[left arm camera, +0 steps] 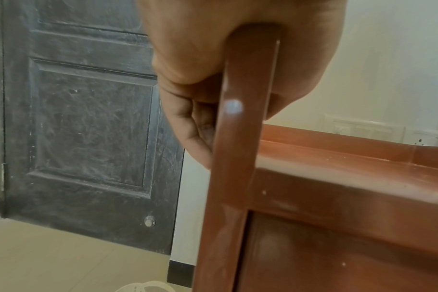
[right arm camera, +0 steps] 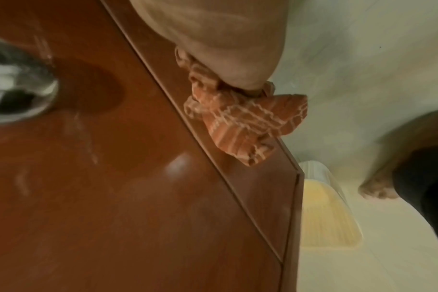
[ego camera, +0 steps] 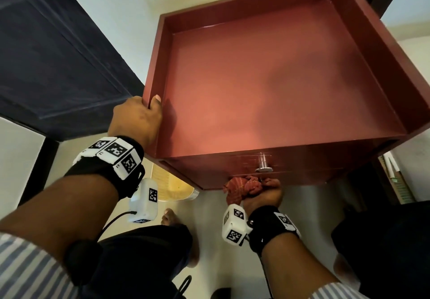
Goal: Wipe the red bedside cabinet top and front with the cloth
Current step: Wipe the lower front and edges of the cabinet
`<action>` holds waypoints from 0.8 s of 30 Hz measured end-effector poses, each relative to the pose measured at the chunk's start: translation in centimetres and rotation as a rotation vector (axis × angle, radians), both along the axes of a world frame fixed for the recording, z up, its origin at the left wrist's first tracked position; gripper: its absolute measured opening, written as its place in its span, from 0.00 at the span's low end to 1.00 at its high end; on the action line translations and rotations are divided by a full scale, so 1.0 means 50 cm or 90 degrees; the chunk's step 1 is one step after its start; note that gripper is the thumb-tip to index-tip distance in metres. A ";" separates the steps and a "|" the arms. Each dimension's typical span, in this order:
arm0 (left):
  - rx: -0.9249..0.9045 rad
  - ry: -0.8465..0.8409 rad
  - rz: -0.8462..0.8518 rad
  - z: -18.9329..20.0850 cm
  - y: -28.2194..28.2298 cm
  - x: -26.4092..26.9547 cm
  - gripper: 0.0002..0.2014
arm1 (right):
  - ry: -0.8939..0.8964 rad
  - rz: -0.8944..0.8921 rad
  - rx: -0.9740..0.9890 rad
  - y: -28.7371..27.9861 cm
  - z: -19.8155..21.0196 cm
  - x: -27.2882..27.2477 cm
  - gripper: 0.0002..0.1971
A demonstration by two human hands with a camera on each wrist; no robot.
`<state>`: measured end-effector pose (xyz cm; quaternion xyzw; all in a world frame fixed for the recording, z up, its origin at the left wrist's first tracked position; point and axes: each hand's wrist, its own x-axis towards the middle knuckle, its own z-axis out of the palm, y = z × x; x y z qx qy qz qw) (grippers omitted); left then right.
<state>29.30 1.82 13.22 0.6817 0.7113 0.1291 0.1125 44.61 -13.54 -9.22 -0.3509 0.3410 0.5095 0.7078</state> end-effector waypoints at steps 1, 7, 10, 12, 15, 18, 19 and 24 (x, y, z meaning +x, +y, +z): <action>0.002 -0.004 -0.002 0.001 0.001 -0.001 0.24 | -0.003 0.014 0.006 -0.002 0.004 0.009 0.23; 0.004 -0.008 -0.005 -0.002 0.006 -0.004 0.24 | -0.189 0.169 -0.084 -0.014 -0.067 -0.033 0.18; 0.005 -0.012 -0.005 -0.003 0.005 -0.005 0.24 | -0.289 0.145 -0.108 -0.019 -0.073 -0.044 0.20; 0.007 -0.012 -0.004 -0.003 0.005 -0.005 0.24 | -0.364 0.175 -0.120 -0.025 -0.090 -0.042 0.19; 0.006 -0.017 -0.004 -0.003 0.004 -0.005 0.24 | -0.469 0.283 -0.216 -0.023 -0.091 -0.038 0.19; 0.011 -0.017 -0.006 -0.002 0.003 -0.004 0.24 | -0.530 0.416 -0.256 -0.034 -0.017 -0.004 0.20; 0.012 -0.017 -0.006 -0.001 0.003 -0.004 0.24 | -0.568 0.444 -0.278 -0.041 0.011 0.008 0.21; 0.015 -0.008 -0.004 -0.001 0.002 -0.002 0.25 | -0.661 0.587 -0.385 -0.034 -0.062 0.031 0.18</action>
